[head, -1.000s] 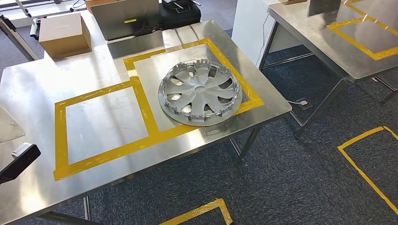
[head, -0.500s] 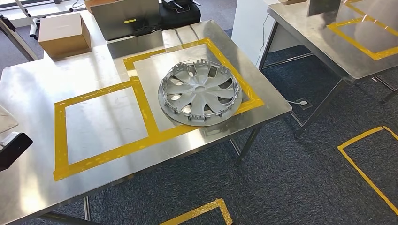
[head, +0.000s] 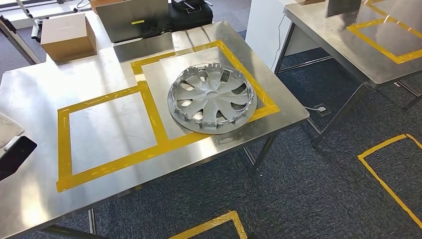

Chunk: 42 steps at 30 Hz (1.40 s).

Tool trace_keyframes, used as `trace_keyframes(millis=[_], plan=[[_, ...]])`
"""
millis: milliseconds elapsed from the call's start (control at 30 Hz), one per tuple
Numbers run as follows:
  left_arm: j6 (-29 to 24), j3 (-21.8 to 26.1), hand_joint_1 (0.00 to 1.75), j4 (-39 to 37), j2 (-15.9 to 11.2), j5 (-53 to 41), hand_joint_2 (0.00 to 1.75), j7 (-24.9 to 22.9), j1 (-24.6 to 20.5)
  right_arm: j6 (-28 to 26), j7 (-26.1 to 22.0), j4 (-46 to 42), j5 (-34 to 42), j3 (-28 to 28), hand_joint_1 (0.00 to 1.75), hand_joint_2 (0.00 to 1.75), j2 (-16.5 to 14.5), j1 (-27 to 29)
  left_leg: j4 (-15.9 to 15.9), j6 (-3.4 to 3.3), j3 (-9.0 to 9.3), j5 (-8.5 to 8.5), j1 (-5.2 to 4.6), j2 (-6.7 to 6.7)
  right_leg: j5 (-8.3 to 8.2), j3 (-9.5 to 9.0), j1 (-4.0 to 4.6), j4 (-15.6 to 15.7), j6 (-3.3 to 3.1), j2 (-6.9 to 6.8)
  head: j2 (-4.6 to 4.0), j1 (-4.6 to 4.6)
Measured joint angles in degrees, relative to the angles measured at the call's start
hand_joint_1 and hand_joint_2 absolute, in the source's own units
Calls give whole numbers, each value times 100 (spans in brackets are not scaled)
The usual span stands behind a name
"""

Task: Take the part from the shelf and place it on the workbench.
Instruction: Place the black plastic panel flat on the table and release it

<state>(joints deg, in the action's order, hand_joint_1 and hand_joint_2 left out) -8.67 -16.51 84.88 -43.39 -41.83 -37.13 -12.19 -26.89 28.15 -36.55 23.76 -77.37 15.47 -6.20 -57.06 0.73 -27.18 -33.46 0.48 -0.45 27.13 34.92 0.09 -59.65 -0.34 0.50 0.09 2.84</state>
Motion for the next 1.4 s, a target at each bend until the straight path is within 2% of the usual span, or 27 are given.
trace_keyframes(millis=[167, 400, 567, 800, 1000, 1167, 1400], plan=[[-585, 15, 175, -477, 178, 601, 175, 116, 86, -145, 265, -300, -142, -2, 0, 0, 195, 17, 0, 0, 0, 0, 0, 2, 0, 1, 0, 0, 0, 2, 0, -1], [-926, 24, 175, -1104, 481, 905, 175, 361, 226, -255, 575, -769, -339, -8, 0, 0, 495, 49, 0, 0, 0, 0, -1, 1, 0, -1, -1, 3, 1, 1, 0, 0], [-1005, -11, 175, -1450, 680, 822, 175, 485, 248, -294, 624, -1119, -498, -11, 0, 0, 731, 76, 0, 0, 0, 0, -1, 1, -2, -2, -1, 6, 3, 0, 0, 1], [-905, -135, 175, -1664, 802, 518, 175, 481, 138, -237, 626, -1418, -557, -13, 0, 0, 889, 96, 0, 0, 1, 0, 0, 1, -2, -1, 0, 7, 4, 1, 0, 0], [-506, -393, 175, -1698, 929, -202, 175, 561, -267, 54, 564, -1446, -630, -15, 0, 0, 899, 94, -2, -2, 2, 1, -1, -1, -5, -4, 1, 7, 6, -4, 0, 1], [-207, -784, 175, -1669, 1091, -742, 175, 704, -796, 192, 481, -1436, -674, -15, 0, 0, 883, 91, -3, -4, 4, 2, -2, 3, -10, -6, -1, 7, 11, 2, 0, 2], [28, -1357, 175, -1590, 1355, -1288, 175, 962, -1279, 303, 384, -1414, -768, -16, 0, 0, 856, 88, -3, -4, 5, 2, -3, 9, -12, -6, -1, 10, 13, 6, 0, 2]])
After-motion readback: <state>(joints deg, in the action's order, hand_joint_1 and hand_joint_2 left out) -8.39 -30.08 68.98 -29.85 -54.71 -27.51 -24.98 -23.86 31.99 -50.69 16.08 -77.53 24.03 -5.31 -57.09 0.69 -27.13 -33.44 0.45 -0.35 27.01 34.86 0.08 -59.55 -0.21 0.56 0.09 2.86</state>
